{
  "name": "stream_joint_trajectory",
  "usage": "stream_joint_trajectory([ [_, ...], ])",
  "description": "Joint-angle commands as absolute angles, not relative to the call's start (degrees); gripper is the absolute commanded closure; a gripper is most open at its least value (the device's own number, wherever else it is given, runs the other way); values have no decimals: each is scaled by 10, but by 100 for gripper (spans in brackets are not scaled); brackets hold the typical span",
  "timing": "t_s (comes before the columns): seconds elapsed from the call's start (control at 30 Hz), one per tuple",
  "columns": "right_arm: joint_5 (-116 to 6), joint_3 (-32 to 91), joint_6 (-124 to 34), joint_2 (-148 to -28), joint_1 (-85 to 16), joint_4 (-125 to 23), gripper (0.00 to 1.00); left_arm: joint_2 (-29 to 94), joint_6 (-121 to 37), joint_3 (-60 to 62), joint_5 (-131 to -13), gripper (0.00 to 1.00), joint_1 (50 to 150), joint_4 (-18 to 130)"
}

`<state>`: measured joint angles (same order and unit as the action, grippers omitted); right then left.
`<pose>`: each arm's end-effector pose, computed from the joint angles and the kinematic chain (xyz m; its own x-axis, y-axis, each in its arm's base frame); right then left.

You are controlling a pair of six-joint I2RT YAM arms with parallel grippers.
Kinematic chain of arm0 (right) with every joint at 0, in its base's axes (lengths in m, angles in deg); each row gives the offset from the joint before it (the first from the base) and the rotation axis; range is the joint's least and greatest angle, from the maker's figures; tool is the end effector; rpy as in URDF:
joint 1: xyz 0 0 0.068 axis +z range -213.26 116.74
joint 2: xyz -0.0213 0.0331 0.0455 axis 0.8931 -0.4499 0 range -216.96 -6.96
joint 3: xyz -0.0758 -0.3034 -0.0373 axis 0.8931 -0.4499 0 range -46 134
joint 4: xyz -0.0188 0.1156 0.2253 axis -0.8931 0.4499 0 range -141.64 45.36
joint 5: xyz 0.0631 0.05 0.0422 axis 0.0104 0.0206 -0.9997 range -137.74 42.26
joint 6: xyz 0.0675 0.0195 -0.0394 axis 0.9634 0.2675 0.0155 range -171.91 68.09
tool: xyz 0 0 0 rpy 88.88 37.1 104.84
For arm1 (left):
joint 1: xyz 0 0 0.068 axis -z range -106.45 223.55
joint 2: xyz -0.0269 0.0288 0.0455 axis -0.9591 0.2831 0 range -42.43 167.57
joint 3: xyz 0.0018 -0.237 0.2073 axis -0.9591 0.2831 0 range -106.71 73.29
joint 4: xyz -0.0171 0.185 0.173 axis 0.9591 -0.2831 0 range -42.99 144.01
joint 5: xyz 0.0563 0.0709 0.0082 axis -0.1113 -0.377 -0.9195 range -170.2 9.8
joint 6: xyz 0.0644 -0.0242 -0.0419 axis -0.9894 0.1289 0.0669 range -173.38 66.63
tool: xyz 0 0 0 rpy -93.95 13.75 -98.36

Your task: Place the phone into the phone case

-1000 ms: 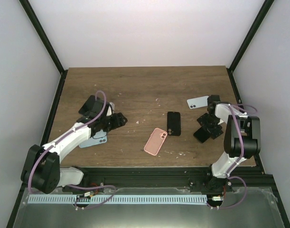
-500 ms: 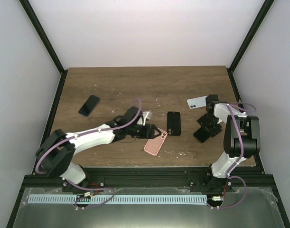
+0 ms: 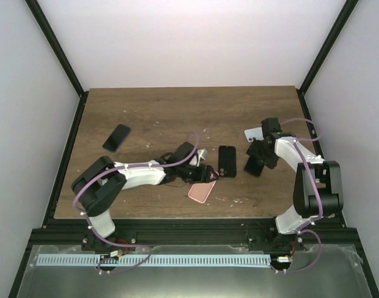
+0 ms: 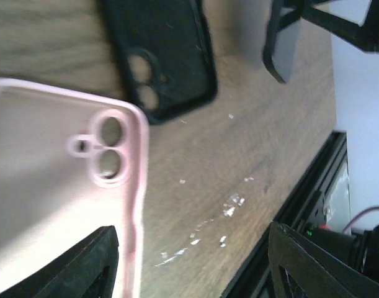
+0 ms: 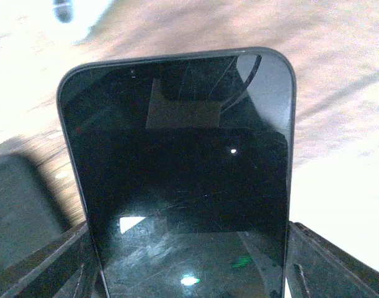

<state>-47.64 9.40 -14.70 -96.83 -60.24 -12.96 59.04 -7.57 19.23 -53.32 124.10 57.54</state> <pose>0.2898 0.0153 0.1988 -0.7927 0.5638 -0.2319 0.5364 0.8258 0.1741 0.2195 -0.3163 0.1865 -0.9493 0.1471 -0.2778 0.3087 0.6034 -0.7353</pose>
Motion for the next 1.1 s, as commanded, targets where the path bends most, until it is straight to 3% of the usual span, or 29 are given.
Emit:
stream_joint_trajectory([
  [0.0,-546,102,-239,-930,-556,-206,29,527,-54,252,-551,32,1191,611],
  [0.4,-625,136,-328,-966,-476,-276,31,478,-74,246,-579,29,1157,572],
  [1.07,-626,117,-285,-1006,-459,-316,31,470,-73,257,-588,29,1157,566],
])
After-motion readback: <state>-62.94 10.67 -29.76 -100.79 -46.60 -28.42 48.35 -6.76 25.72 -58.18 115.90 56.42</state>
